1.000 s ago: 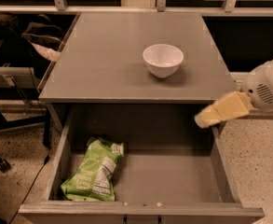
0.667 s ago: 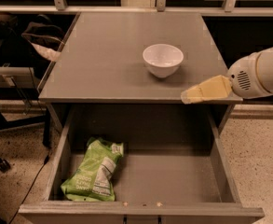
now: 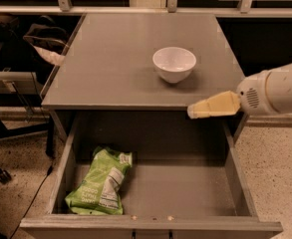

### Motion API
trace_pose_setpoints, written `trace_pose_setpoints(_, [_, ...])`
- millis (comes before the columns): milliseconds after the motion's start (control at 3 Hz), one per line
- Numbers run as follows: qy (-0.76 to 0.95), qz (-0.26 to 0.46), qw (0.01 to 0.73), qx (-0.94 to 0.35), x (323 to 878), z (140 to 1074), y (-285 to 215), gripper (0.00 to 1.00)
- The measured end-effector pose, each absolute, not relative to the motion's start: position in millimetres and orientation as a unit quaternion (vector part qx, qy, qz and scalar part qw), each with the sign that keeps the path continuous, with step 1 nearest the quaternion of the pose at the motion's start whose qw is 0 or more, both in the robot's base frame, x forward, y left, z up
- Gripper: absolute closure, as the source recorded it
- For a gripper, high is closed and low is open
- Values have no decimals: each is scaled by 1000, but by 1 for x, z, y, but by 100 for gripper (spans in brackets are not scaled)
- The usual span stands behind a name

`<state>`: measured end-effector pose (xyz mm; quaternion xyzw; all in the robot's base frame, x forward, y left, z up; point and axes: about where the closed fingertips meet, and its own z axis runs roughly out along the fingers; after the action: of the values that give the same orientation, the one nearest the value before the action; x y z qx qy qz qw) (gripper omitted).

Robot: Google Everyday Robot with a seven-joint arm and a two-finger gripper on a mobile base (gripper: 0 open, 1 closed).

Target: Pick green rice chip bag from top drawer and place on counter

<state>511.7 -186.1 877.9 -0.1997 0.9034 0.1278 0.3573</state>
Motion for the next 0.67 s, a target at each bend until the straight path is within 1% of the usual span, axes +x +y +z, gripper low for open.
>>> trace_pose_setpoints(333, [911, 178, 324, -180, 500, 824, -133, 0])
trace_pose_setpoints(667, [918, 193, 296, -179, 486, 799, -111, 0])
